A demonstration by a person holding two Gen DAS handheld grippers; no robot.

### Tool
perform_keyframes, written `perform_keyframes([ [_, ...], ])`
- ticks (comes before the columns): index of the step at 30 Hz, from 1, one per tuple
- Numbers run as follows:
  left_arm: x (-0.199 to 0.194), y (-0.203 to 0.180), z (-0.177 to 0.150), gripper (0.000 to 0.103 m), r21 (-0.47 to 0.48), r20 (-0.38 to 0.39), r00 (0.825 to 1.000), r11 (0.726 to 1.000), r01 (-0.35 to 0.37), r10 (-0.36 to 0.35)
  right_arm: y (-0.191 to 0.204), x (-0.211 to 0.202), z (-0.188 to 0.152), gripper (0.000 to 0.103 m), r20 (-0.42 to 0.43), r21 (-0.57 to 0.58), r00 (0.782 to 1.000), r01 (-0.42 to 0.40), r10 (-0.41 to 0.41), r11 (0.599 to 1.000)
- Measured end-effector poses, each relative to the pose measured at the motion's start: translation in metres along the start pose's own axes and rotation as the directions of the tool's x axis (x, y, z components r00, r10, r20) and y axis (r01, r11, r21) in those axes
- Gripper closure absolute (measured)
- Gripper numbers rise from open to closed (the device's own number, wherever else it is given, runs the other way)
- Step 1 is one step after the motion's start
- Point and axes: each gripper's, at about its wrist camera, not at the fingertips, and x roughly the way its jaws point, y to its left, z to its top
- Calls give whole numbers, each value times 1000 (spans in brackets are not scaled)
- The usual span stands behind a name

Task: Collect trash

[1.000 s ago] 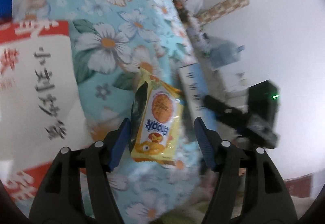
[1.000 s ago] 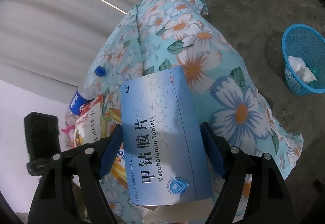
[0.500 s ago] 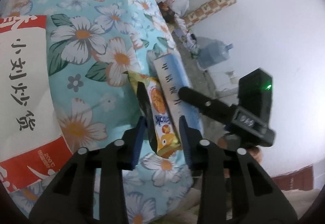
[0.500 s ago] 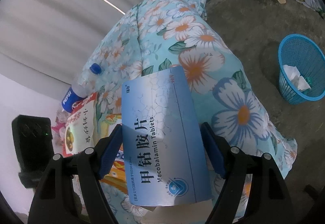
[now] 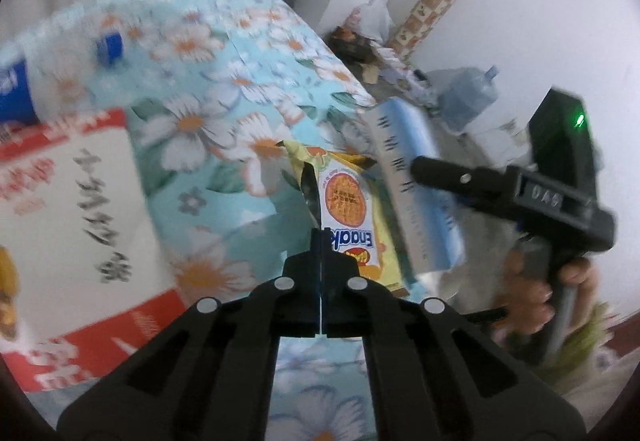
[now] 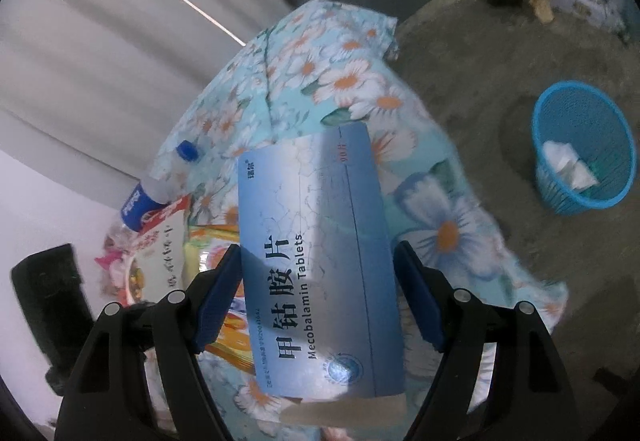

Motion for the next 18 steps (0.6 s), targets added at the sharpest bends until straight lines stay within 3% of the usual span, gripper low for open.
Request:
perform_keyframes([
  [4, -1, -8, -4, 103, 97, 28, 989, 985, -146, 144, 6, 6, -3, 28, -29, -69, 994, 101, -104, 992],
  [6, 0, -9, -7, 103, 119, 33, 984, 977, -177, 174, 9, 9, -5, 28, -33, -100, 988, 147, -151, 984],
  [14, 3, -9, -9, 103, 142, 45, 975, 965, -222, 217, 21, 11, -11, 22, -43, -201, 960, 265, -278, 943],
  [18, 3, -9, -8, 103, 141, 50, 973, 963, -231, 226, 24, 9, -14, 22, -50, -224, 954, 278, -296, 934],
])
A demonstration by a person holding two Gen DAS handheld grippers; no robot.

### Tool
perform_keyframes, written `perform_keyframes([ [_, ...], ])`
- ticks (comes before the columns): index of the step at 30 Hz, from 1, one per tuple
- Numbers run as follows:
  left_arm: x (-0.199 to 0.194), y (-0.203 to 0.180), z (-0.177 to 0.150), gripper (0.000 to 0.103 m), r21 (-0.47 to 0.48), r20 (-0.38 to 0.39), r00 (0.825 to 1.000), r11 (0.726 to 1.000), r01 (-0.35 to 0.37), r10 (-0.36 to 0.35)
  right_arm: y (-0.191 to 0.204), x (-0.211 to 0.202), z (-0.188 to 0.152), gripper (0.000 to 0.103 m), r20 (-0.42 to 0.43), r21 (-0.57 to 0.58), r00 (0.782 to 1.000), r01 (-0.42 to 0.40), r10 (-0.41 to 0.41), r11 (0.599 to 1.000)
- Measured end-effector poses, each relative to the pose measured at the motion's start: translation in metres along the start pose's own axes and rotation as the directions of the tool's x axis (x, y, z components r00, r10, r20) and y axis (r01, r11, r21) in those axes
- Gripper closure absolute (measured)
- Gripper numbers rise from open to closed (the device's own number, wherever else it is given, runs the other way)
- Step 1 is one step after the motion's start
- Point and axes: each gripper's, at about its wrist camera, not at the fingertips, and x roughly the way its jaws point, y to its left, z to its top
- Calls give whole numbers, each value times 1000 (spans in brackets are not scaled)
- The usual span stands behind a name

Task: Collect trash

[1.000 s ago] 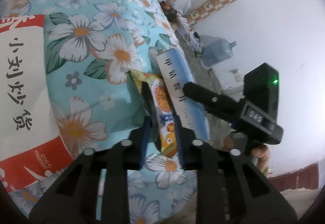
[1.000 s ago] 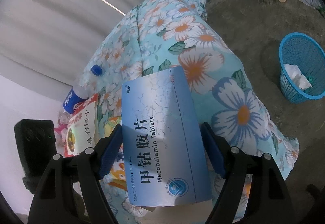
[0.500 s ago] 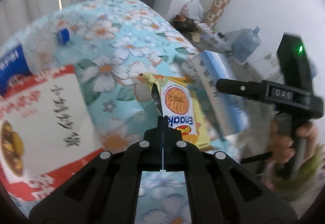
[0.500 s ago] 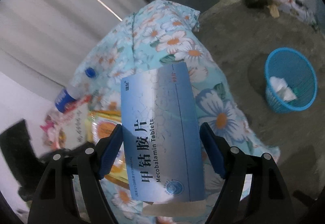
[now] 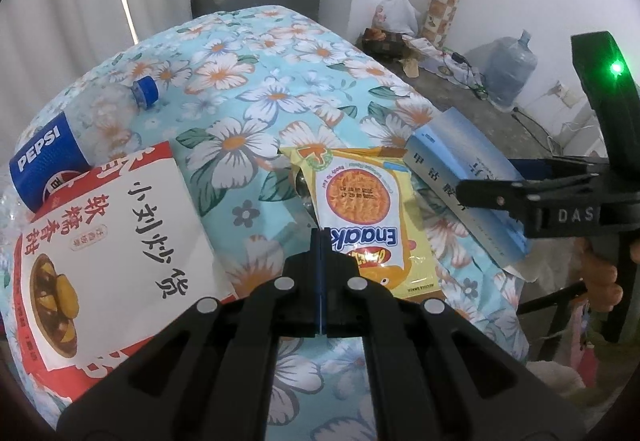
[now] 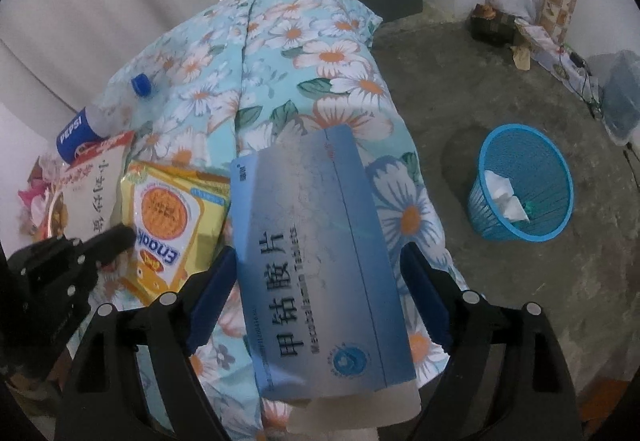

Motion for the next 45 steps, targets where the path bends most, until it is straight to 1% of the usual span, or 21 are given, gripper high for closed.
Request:
perform_keyframes([
  [7, 0, 1, 0, 103, 4, 2, 1000, 1000, -4, 4, 7, 2, -9, 22, -26, -68, 998, 51, -53, 996],
  [14, -3, 1, 1, 103, 3, 5, 1000, 1000, -6, 6, 8, 6, -10, 22, -34, -70, 997, 67, -70, 995],
  [16, -3, 2, 2, 103, 3, 7, 1000, 1000, -8, 8, 9, 5, -9, 25, -29, -72, 997, 71, -73, 995],
  [17, -4, 2, 2, 103, 3, 9, 1000, 1000, -10, 10, 9, 6, -9, 29, -30, -73, 997, 70, -73, 995],
  [23, -6, 0, 2, 103, 8, 18, 1000, 1000, -17, 17, 8, 4, -9, 30, -23, -60, 998, 62, -63, 996],
  [39, -19, -11, 1, 103, 29, 60, 998, 999, -34, 33, 1, -13, -7, 31, 41, -21, 999, 35, -34, 999],
  [42, -23, -9, 0, 103, 17, 63, 998, 1000, -24, 22, 5, -12, -7, 31, 39, -24, 999, 24, -23, 999],
  [44, -25, -4, 0, 103, -10, 64, 998, 1000, 11, -10, 10, -9, -7, 31, 33, -36, 999, 24, -23, 999],
  [45, -25, 1, -1, 103, -42, 59, 997, 998, 52, -50, 15, -7, -7, 31, 31, -47, 999, 24, -23, 999],
])
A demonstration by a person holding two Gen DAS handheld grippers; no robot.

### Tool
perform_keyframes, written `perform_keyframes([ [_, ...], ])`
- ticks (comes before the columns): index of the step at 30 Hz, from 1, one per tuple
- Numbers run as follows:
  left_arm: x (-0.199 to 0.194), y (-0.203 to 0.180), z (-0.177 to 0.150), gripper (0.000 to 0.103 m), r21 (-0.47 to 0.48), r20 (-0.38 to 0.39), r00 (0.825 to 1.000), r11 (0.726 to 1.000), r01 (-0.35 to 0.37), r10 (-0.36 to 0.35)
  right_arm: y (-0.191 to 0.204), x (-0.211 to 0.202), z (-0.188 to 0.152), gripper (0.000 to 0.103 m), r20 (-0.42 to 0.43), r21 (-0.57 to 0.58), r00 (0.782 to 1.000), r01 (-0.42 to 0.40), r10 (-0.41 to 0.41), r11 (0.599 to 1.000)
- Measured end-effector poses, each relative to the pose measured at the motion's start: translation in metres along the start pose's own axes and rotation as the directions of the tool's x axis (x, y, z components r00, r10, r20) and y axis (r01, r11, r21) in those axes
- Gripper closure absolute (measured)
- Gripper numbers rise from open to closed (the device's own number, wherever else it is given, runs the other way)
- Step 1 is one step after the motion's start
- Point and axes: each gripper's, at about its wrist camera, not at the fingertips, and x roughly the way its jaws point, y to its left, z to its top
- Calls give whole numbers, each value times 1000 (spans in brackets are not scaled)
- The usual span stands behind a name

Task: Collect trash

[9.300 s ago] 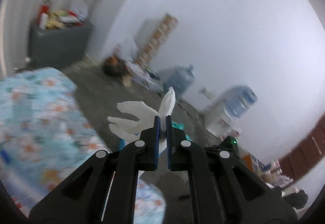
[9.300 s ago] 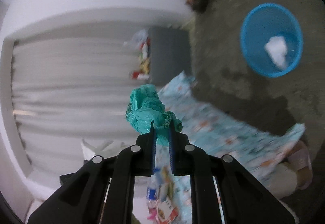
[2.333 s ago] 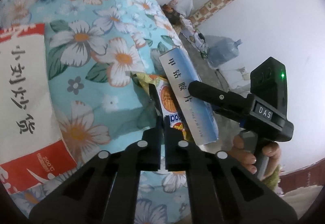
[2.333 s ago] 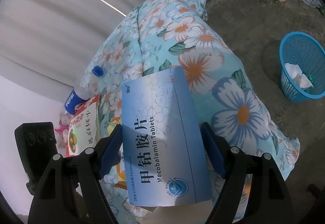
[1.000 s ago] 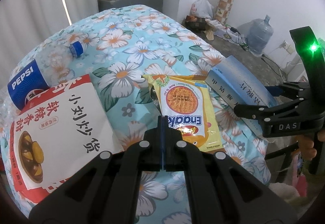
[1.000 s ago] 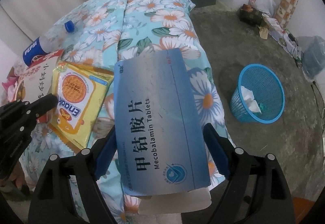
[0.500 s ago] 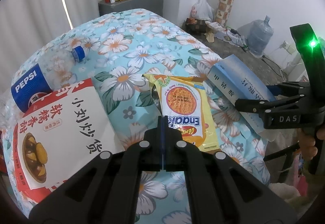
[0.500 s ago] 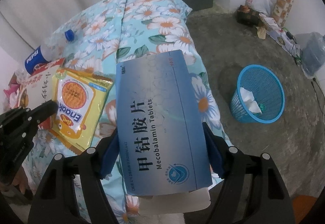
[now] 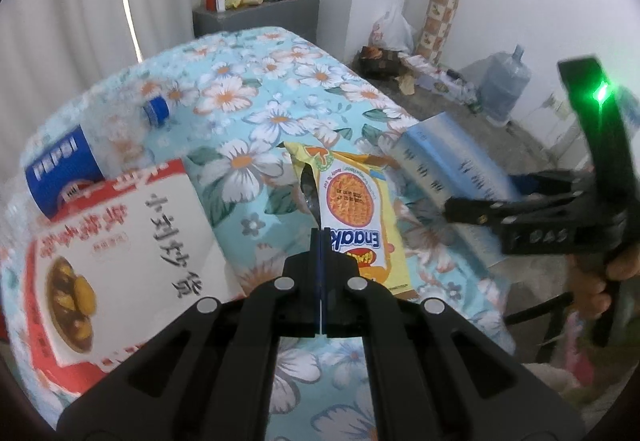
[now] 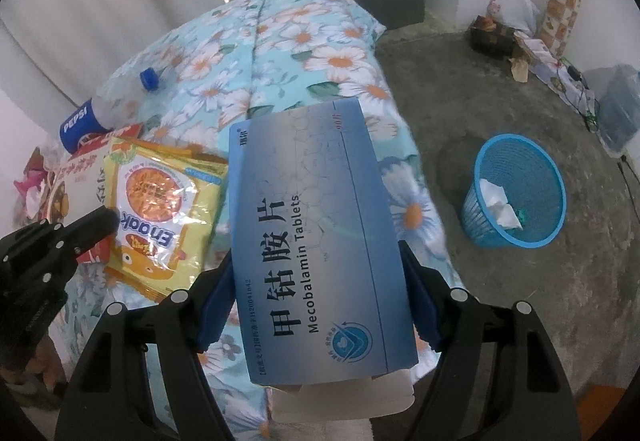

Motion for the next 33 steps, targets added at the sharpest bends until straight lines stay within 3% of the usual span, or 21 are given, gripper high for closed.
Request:
perform_keyframes([
  [4, 0, 13, -3, 103, -108, -2, 989, 984, 144, -145, 22, 10, -2, 31, -3, -64, 999, 37, -37, 997],
  [7, 2, 21, -4, 103, -176, 6, 971, 956, 236, -238, 29, 17, -5, 31, -6, -91, 998, 65, -66, 994],
  [10, 6, 25, -5, 103, -242, 18, 951, 922, 304, -308, 31, 19, -5, 31, -4, -100, 997, 73, -74, 992],
  [15, 20, 34, -9, 90, -369, 21, 910, 842, 393, -415, 27, 19, -6, 31, -6, -87, 999, 53, -54, 995],
  [17, 24, 35, -9, 89, -387, 14, 905, 832, 397, -425, 27, 20, -6, 31, -5, -87, 999, 53, -54, 995],
  [20, 30, 32, -9, 89, -383, -6, 917, 848, 367, -400, 26, 20, -6, 31, -6, -85, 999, 48, -49, 995],
  [25, 35, 25, -6, 97, -322, -39, 947, 901, 291, -320, 23, 20, -6, 31, -5, -72, 1000, 29, -29, 997],
  [33, 24, 22, -4, 101, -257, -19, 964, 933, 252, -266, 15, 13, -4, 31, 18, -36, 1000, 15, -14, 999],
])
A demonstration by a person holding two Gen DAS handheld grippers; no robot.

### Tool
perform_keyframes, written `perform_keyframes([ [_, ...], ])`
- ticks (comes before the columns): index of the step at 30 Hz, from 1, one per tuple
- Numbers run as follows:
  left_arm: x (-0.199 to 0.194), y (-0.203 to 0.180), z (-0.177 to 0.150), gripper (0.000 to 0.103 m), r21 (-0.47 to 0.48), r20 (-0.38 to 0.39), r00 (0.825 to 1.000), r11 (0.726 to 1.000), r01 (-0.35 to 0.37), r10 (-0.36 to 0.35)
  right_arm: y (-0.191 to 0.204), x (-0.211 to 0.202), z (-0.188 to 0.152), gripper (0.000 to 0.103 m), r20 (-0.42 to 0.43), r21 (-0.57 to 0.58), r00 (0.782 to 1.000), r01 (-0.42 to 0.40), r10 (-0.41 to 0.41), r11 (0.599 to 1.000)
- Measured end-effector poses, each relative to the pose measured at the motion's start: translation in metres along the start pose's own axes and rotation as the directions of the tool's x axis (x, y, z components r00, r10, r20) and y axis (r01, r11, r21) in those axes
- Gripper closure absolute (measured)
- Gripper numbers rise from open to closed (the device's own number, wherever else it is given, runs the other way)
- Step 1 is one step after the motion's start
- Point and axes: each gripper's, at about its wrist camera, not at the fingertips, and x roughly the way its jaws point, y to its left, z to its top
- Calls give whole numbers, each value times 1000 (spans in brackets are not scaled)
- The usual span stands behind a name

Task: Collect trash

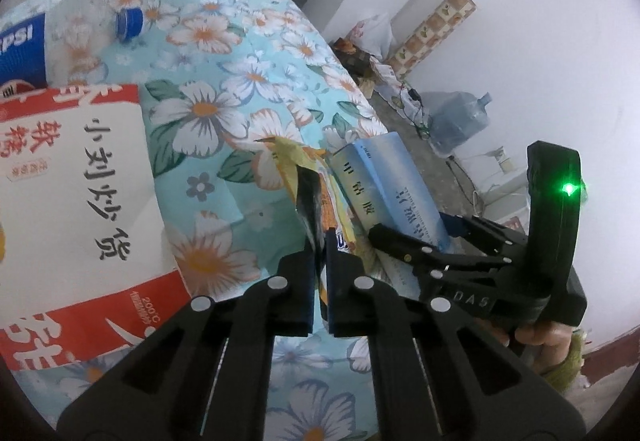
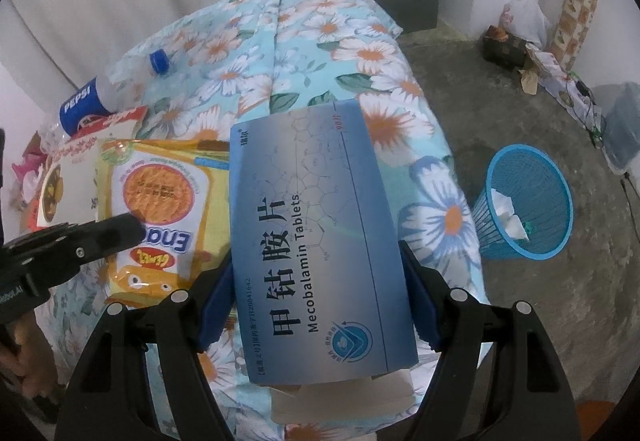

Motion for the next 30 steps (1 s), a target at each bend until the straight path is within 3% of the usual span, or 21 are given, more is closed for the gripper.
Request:
perform_keyframes([
  [7, -13, -7, 3, 103, 46, 23, 1000, 999, 2, -3, -12, -19, 3, 31, 63, 57, 998, 8, -12, 998],
  [14, -22, -18, 8, 103, 90, 40, 999, 996, -4, 1, -28, -31, 0, 31, 106, 126, 994, -46, 32, 991],
  [30, -34, -37, 2, 103, 135, 76, 997, 991, -3, -8, -38, -44, -6, 31, 150, 158, 985, -105, 81, 982],
])
